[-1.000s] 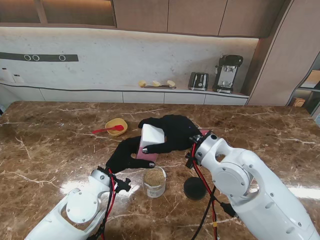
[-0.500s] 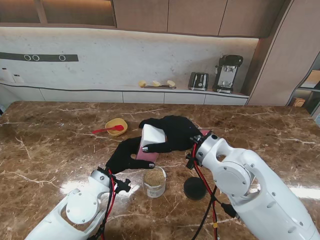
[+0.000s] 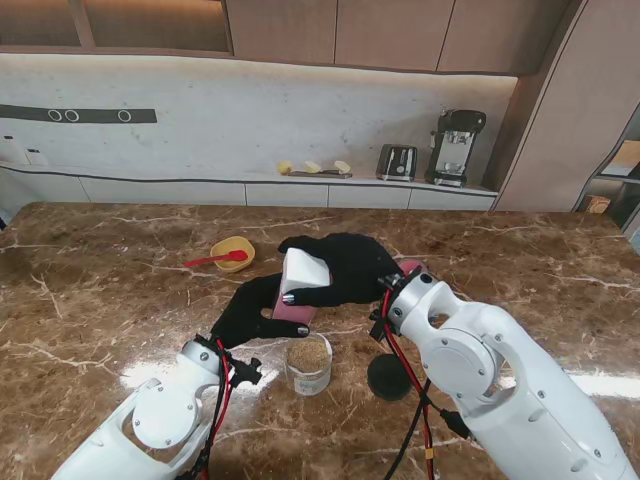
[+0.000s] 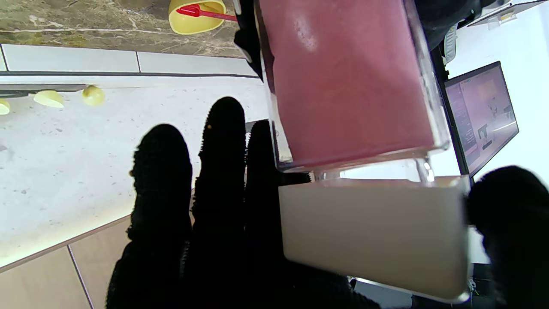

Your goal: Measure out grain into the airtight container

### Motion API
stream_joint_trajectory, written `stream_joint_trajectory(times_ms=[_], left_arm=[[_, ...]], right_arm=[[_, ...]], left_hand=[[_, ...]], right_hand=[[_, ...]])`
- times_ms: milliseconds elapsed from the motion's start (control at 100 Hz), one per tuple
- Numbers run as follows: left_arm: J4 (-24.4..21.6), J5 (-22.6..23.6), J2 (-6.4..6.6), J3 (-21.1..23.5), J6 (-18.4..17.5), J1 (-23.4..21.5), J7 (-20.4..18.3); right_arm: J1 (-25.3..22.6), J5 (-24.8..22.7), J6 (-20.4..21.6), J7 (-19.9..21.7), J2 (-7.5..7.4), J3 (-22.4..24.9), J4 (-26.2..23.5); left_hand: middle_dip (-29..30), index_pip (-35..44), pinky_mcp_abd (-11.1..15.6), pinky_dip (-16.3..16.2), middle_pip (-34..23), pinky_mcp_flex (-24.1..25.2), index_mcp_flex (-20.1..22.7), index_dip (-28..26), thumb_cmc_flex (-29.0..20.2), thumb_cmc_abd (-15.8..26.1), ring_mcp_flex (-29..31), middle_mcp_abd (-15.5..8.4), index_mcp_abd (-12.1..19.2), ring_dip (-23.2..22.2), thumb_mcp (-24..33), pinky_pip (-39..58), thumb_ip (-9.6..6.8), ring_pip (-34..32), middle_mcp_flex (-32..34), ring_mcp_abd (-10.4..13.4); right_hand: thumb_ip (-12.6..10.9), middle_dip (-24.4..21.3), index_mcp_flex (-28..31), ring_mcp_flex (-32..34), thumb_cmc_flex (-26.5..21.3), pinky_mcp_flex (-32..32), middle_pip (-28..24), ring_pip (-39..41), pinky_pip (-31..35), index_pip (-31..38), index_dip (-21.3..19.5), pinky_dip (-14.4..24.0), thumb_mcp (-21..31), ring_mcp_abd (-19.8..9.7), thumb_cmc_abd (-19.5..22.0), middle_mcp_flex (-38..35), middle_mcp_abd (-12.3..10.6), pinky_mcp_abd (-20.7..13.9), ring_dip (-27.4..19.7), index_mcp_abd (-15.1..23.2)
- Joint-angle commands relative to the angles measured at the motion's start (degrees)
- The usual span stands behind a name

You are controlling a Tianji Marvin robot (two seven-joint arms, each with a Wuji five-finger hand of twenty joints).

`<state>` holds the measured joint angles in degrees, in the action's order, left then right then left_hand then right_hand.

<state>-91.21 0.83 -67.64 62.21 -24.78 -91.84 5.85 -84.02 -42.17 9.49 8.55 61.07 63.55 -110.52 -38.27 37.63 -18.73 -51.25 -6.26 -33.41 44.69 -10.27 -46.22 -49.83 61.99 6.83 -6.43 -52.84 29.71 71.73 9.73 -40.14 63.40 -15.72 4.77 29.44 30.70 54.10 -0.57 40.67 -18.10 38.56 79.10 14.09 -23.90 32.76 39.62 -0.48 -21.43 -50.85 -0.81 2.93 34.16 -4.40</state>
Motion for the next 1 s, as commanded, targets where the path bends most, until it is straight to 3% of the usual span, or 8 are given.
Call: stream_joint_trajectory(times_ms=[0,440,540,750,790,830,890,990], left_arm=[[-0.4,0.0,-0.32,-0.2,-0.3,0.0,0.3],[-0.5,0.1,-0.49,-0.3,-0.3,0.0,0.9],[-0.4,0.2,-0.53,-0.4,-0.4,0.0,1.1],[-0.5,0.1,-0.45,-0.3,-0.4,0.0,0.8],[-0.5,0.1,-0.43,-0.3,-0.4,0.0,0.7],[-0.5,0.1,-0.41,-0.3,-0.4,0.0,0.7],[-0.5,0.1,-0.39,-0.3,-0.4,0.0,0.6],[-0.5,0.0,-0.36,-0.3,-0.4,0.0,0.4]], right_arm=[[-0.8,-0.4,-0.3,0.5,0.11,0.1,0.4],[-2.2,-3.2,-0.1,-2.8,0.47,0.6,-0.5],[-2.3,-3.2,-0.4,-3.0,0.52,0.9,-0.7],[-2.2,-2.6,-0.7,-2.5,0.54,1.8,-1.5],[-2.2,-2.5,-0.7,-2.4,0.55,2.0,-1.7],[-2.2,-2.5,-0.8,-2.4,0.54,2.1,-1.9],[-2.2,-2.6,-0.9,-2.3,0.55,2.3,-2.1],[-2.2,-2.0,-1.2,-2.2,0.59,2.5,-2.5]], left_hand=[[-1.8,14.2,2.6,-1.5,-5.3,1.0,10.7,-1.4,-10.8,16.6,1.3,-4.3,14.9,-0.5,11.3,1.7,-2.00,-1.8,5.4,3.8],[-1.8,14.2,2.5,-1.5,-5.3,0.9,10.9,-1.3,-10.8,16.5,1.4,-4.2,14.8,-0.5,11.6,1.7,-1.97,-1.7,5.6,3.7],[-1.8,14.1,2.4,-1.5,-5.3,1.0,10.8,-1.3,-10.7,16.5,0.8,-4.2,14.9,-0.6,11.6,1.6,-1.93,-1.6,5.5,1.8],[-1.8,14.1,2.4,-1.5,-5.3,1.0,10.9,-1.3,-10.8,16.5,0.7,-4.2,14.8,-0.7,11.6,1.6,-1.96,-1.8,5.5,1.8],[-1.8,14.1,2.4,-1.5,-5.3,1.0,10.9,-1.3,-10.9,16.6,0.9,-4.1,14.8,-0.7,11.6,1.6,-1.96,-2.0,5.5,3.2],[-1.8,14.1,2.4,-1.5,-5.3,1.1,10.9,-1.3,-11.0,16.6,0.4,-4.1,14.8,-0.6,11.7,1.6,-2.03,-1.8,5.5,1.5],[-1.8,14.1,2.4,-1.5,-5.3,1.1,10.9,-1.3,-10.9,16.6,0.7,-4.3,14.8,-0.6,11.5,1.6,-1.97,-1.9,5.5,2.8],[-1.8,14.1,2.5,-1.5,-5.3,1.1,10.8,-1.3,-10.9,16.7,0.6,-4.3,14.9,-0.6,11.4,1.6,-1.98,-1.9,5.5,1.9]], right_hand=[[-2.9,-1.0,-1.9,-1.5,3.1,0.1,0.7,-0.3,-0.5,-1.4,1.0,1.2,1.2,-0.3,0.9,1.6,-0.1,-0.8,0.1,0.1],[-2.6,-1.0,-2.4,-1.9,2.7,0.1,0.4,-0.6,-0.8,-0.9,0.7,1.4,2.3,-0.7,-0.4,2.4,-1.1,-1.2,0.2,2.4],[-2.6,-1.1,-3.2,-2.9,2.9,-0.8,0.7,-1.4,-1.6,-1.4,0.7,1.2,2.2,-0.7,-0.2,3.4,-1.4,-1.0,-0.1,2.8],[-2.4,-2.0,-5.6,-7.4,3.9,-7.2,2.6,-10.1,-11.6,-3.2,-0.4,-0.7,2.0,-0.1,0.4,7.1,-2.2,1.5,-3.4,4.8],[-2.4,-2.2,-5.8,-8.4,4.0,-8.7,3.1,-12.2,-14.4,-3.6,-0.8,-1.0,2.1,0.1,0.4,8.0,-2.4,2.0,-4.2,5.2],[-2.3,-2.4,-5.9,-9.5,4.1,-10.1,3.5,-13.7,-16.4,-3.9,-1.1,-1.1,2.1,0.3,0.5,8.9,-2.3,2.3,-4.7,5.5],[-2.3,-2.7,-5.8,-9.8,4.1,-10.8,4.0,-15.8,-18.7,-4.2,-1.4,-1.1,2.1,0.7,0.5,9.1,-2.5,2.7,-5.6,5.8],[-2.2,-2.9,-5.1,-10.6,2.1,-12.1,4.3,-17.7,-21.0,-4.0,-2.0,-1.1,2.2,0.5,-1.3,9.3,-2.5,3.1,-6.5,5.8]])
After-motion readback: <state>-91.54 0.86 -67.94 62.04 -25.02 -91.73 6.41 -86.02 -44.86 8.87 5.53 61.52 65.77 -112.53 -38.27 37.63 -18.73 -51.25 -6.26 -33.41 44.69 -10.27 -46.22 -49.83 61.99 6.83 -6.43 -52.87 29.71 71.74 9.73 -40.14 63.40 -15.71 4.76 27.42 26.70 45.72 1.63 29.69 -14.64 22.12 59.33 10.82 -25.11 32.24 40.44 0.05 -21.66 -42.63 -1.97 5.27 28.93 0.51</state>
